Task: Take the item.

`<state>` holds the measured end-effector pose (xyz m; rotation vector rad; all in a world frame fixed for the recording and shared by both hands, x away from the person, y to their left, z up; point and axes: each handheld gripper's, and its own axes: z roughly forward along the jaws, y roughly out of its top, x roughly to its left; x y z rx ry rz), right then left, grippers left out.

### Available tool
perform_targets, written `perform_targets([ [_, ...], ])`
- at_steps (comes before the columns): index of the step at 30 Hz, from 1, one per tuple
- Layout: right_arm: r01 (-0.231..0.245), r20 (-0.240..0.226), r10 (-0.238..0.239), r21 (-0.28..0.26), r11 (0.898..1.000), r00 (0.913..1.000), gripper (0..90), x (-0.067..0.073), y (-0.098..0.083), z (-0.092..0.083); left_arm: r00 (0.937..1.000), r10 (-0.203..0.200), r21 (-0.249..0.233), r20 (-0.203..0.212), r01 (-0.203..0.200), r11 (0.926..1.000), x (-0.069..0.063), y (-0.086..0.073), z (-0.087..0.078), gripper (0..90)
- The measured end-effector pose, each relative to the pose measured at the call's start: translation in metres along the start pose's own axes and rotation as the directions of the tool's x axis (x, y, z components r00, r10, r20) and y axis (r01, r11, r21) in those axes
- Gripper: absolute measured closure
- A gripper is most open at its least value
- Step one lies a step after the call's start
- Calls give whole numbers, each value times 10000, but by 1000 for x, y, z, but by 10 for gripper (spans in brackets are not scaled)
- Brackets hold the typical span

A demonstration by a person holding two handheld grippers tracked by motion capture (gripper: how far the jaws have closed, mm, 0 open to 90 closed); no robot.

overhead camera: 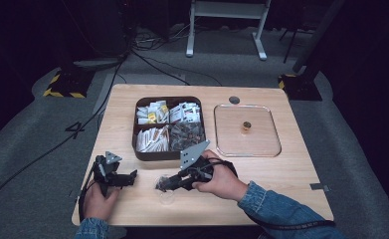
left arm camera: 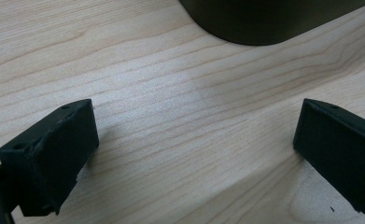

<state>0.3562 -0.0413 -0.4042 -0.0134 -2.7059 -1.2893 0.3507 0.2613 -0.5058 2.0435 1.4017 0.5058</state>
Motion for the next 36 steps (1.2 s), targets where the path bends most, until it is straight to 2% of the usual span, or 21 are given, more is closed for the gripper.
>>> perform_targets([
  [1,37,5,-37,32,10000,10000,734,0,0,1,10000,2,1,1,-2,10000,0,0,0,4],
  [2,37,5,-37,32,10000,10000,734,0,0,1,10000,4,4,1,-4,10000,0,0,0,4],
  [3,41,233,-40,-59,10000,9997,641,0,0,2,10000,1,1,2,-1,10000,0,0,0,4],
  [4,41,233,-40,-59,10000,9997,641,0,0,2,10000,3,2,3,-3,10000,0,0,0,4],
  [6,-169,439,178,-195,9997,9989,553,-1,-1,2,10000,2,1,0,-2,10000,0,0,0,4],
  [8,-238,488,251,-266,9994,9985,539,-2,-1,2,10000,1,1,1,-1,10000,0,0,0,4],
  [10,-332,591,356,-414,9986,9976,475,-4,-2,1,10000,-10,4,11,10,10000,0,0,0,4],
  [17,-314,807,367,-663,9973,9961,411,-4,0,-5,10000,-7,3,10,7,10000,0,0,0,4],
  [22,-228,1194,335,-896,9957,9923,369,-3,4,-22,10000,-11,3,11,11,10000,0,0,0,4],
  [23,-224,1374,354,-949,9952,9899,363,-3,3,-30,10000,-2,-2,1,2,10000,0,0,0,4],
  [24,-224,1374,354,-949,9952,9899,363,-3,3,-30,10000,-11,1,10,11,10000,0,0,0,4],
  [28,-269,1877,440,-925,9954,9812,355,-4,-3,-46,10000,-4,-4,1,4,10000,0,0,0,4],
  [36,-638,2463,878,-1039,9925,9652,334,-9,-23,-73,10000,0,0,-1,0,10000,0,0,0,4],
])
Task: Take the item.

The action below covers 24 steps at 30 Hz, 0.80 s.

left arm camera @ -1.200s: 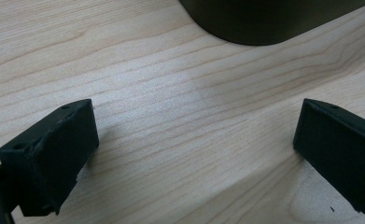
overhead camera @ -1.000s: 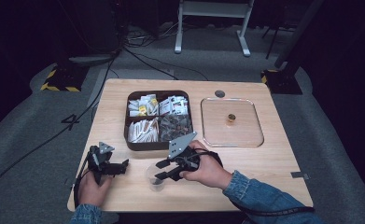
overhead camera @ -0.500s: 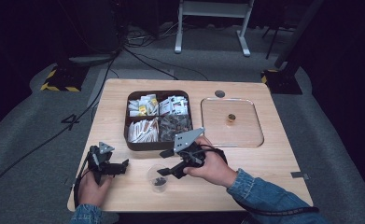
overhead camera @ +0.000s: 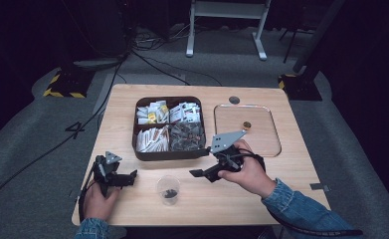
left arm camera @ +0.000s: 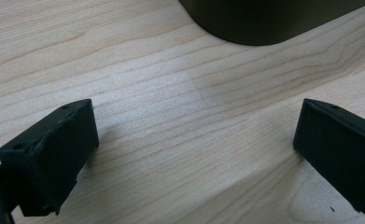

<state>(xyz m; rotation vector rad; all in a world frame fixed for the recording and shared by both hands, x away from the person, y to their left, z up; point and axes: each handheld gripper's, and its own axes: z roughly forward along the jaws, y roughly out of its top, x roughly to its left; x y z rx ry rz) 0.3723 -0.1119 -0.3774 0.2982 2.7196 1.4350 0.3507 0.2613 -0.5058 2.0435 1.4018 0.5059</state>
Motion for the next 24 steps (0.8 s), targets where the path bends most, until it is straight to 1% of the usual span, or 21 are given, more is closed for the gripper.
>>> perform_targets([
  [2,-8,307,7,53,10000,9995,321,-3,-5,-8,10000,-2,-2,-1,2,10000,0,0,0,4],
  [3,-8,307,7,53,10000,9995,321,-3,-5,-8,10000,-2,-2,0,2,10000,0,0,0,4],
  [8,-216,683,210,84,9997,9974,305,-9,-15,-21,10000,0,9,0,0,10000,0,0,0,4],
  [11,-470,849,455,159,9988,9954,295,-14,-22,-28,10000,-7,14,3,7,10000,0,0,0,4],
  [12,-617,947,595,212,9979,9937,290,-17,-27,-33,10000,-9,9,1,9,10000,0,0,0,4],
  [13,-617,947,595,212,9979,9937,290,-17,-27,-33,10000,-10,7,1,10,10000,0,0,0,4],
  [15,-783,985,754,263,9966,9923,280,-19,-33,-37,10000,4,18,2,-4,10000,0,0,0,4],
  [18,-1056,1005,1027,233,9941,9896,276,-24,-43,-44,10000,2,11,-1,-2,10000,0,0,0,4],
  [20,-1315,1068,1292,145,9912,9858,274,-27,-51,-49,10000,4,10,-1,-4,10000,0,0,0,4],
  [22,-1392,1263,1358,183,9901,9827,270,-29,-59,-53,10000,-6,6,-1,6,10000,0,0,0,4],
  [23,-1444,1428,1400,207,9893,9798,267,-29,-66,-57,10000,-7,8,0,7,10000,0,0,0,4],
  [24,-1444,1428,1400,207,9893,9798,267,-29,-66,-57,10000,-6,6,0,6,10000,0,0,0,4],
])
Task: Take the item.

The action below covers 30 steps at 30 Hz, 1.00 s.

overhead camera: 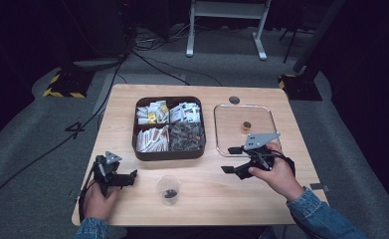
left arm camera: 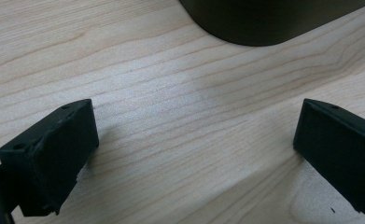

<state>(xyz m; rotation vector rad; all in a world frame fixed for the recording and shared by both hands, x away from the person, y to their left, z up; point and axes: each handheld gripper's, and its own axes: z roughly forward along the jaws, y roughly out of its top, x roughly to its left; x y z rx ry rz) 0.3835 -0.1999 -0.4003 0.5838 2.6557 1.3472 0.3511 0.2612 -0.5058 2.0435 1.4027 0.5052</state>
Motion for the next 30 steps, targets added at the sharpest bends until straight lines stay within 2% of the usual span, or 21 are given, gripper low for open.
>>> perform_targets([
  [5,-85,415,85,-7,10000,9991,255,-3,-21,-6,10000,-3,2,1,3,10000,0,0,0,3],
  [6,-143,587,146,-54,9999,9982,255,-3,-30,-7,10000,13,13,3,-13,10000,0,0,0,4],
  [12,-528,749,540,-177,9984,9957,256,-8,-50,-10,10000,14,15,2,-14,10000,0,0,0,4],
  [18,-784,946,784,-45,9969,9924,255,-13,-61,-15,10000,8,14,2,-8,10000,0,0,0,3],
  [30,-1136,1158,1060,615,9916,9876,249,-22,-87,-5,10000,8,12,2,-8,10000,0,0,0,4],
])
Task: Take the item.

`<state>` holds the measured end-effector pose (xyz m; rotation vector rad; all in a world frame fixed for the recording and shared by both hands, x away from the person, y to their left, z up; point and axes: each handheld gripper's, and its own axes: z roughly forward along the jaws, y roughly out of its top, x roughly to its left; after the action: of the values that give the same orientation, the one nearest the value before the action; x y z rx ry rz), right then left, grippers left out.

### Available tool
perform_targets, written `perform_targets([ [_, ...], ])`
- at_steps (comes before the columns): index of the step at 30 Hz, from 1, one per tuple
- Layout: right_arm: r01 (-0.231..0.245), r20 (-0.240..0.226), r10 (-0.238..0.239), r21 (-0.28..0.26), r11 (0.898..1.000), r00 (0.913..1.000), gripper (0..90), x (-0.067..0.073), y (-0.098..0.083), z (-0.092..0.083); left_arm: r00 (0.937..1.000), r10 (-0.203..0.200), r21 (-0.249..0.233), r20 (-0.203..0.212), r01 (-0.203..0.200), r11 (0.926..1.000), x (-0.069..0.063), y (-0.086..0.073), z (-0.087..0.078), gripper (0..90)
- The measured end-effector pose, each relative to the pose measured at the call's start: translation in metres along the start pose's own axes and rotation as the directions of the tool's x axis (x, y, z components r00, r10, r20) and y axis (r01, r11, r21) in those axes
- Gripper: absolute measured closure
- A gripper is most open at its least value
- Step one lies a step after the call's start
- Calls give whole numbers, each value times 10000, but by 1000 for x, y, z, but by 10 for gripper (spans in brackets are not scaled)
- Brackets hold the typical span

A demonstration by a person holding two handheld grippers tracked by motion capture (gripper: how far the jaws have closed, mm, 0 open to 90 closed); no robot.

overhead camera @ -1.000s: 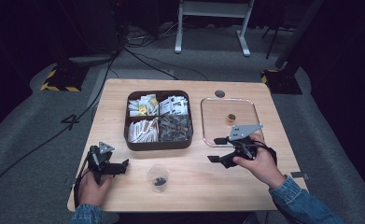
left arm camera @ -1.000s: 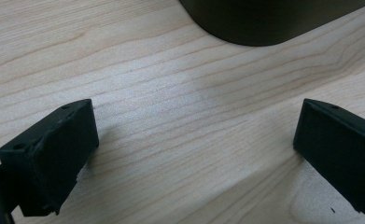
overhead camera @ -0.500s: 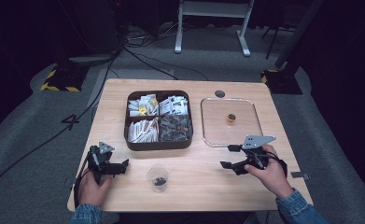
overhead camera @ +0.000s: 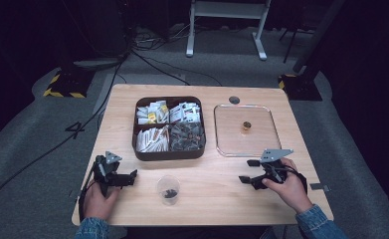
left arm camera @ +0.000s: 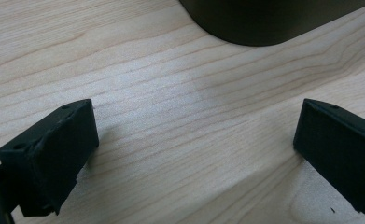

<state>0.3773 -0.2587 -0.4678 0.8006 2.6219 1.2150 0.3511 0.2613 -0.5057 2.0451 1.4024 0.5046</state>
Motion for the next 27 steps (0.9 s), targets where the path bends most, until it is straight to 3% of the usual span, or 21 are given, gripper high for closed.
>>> perform_targets([
  [15,301,139,-306,382,9988,9994,219,5,-15,15,10000,-8,-8,-2,8,10000,0,0,0,4],
  [27,852,395,-882,733,9937,9953,110,12,-22,26,10000,-6,-7,-1,6,10000,0,0,0,4],
])
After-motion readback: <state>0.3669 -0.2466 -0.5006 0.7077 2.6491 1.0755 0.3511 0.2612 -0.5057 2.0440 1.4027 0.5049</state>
